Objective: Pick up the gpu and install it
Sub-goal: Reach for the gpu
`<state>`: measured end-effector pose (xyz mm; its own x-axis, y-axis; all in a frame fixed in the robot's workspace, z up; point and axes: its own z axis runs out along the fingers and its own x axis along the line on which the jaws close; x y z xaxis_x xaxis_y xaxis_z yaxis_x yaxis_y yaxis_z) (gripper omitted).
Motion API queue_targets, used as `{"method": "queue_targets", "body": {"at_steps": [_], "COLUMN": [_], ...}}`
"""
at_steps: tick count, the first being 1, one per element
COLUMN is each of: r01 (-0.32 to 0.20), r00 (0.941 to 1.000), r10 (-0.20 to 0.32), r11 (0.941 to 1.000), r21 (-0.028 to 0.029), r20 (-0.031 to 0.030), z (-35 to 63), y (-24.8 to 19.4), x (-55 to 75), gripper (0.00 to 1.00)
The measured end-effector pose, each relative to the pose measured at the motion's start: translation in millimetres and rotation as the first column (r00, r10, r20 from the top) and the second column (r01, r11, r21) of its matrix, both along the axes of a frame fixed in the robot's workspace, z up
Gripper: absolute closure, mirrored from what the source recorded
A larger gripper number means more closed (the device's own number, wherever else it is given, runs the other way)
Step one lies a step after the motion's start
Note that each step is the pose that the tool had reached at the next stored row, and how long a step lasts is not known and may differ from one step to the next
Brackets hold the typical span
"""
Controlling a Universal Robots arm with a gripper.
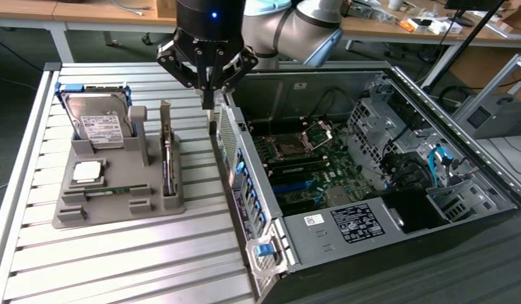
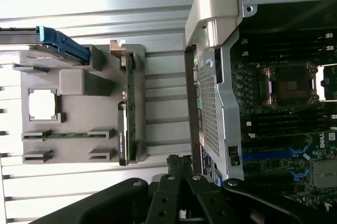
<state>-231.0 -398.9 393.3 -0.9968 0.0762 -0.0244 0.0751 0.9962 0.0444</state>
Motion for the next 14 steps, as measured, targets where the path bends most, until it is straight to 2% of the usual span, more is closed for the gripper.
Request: {"method": "queue_targets", "body": {"at_steps": [14], "r01": [0.0], "r00": [1.0], "r10": [0.0], "r11": [1.0], "r21": [0.0], "r20": [0.0001], "z": [0.0], "y": [0.0], "x": [-7.2], "gripper": [0.89]}}
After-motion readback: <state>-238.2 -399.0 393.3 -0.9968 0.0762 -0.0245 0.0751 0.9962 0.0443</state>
